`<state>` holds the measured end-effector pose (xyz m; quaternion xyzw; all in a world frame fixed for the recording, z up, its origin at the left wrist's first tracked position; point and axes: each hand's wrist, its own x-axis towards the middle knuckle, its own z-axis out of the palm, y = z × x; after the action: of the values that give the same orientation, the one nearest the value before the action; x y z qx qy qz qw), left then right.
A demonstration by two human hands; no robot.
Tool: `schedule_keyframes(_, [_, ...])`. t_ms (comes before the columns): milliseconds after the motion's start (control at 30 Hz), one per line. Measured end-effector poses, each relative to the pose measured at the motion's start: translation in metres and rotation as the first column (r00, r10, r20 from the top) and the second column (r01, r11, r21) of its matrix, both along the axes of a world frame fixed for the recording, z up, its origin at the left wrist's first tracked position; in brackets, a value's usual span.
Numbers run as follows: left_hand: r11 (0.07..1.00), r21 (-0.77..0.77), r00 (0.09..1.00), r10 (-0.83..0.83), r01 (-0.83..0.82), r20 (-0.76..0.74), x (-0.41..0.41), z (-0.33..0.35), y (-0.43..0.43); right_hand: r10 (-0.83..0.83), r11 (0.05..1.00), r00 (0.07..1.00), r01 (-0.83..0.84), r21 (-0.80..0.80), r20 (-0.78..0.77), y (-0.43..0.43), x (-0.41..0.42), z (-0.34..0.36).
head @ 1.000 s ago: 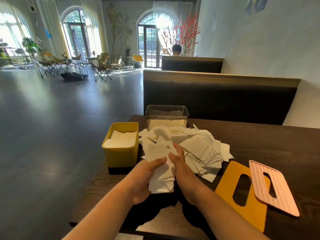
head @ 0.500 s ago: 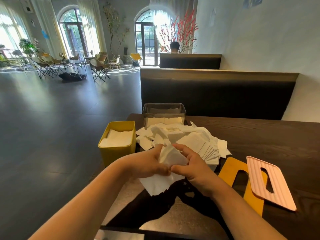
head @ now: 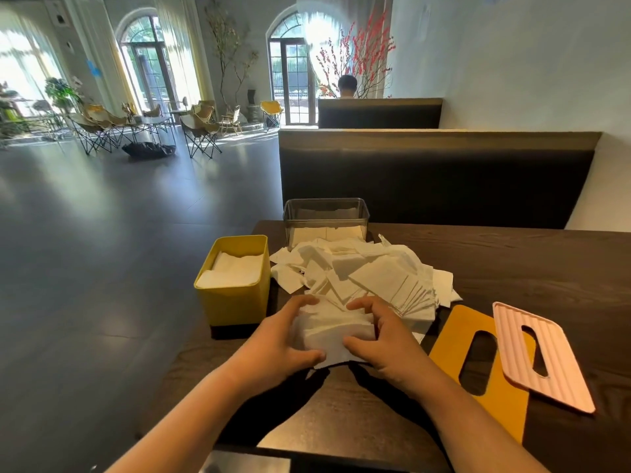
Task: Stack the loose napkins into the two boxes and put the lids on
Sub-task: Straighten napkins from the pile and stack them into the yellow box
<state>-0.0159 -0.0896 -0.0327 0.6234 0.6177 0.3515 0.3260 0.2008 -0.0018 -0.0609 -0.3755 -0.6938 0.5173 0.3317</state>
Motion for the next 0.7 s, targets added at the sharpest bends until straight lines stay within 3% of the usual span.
schedule_keyframes(133, [0.999, 0.037, 1.000, 0.017, -0.017, 0.015, -0.002, -0.010, -0.006, 0.042, 0.998, 0.996, -0.044, 0.036, 0.073, -0.004, 0.000, 0.000])
schedule_keyframes(233, [0.995, 0.081, 0.998, 0.048, -0.051, 0.029, -0.005, -0.015, -0.008, 0.010, 0.988, 0.992, -0.028, 0.150, 0.123, -0.005, 0.001, 0.001])
schedule_keyframes(400, [0.935, 0.353, 0.992, 0.077, -0.036, -0.104, -0.007, -0.021, -0.014, -0.027, 0.985, 0.996, 0.011, 0.174, 0.087, -0.007, 0.000, 0.002])
schedule_keyframes(500, [0.946, 0.320, 0.975, 0.030, 0.043, -0.219, -0.004, -0.025, -0.014, 0.005, 0.981, 0.985, -0.038, 0.188, 0.170, -0.010, 0.000, 0.002])
schedule_keyframes(700, [0.972, 0.234, 0.963, 0.036, 0.029, -0.268, -0.006, -0.027, -0.008, 0.018, 0.969, 0.968, -0.078, 0.233, 0.251, -0.012, 0.000, 0.003])
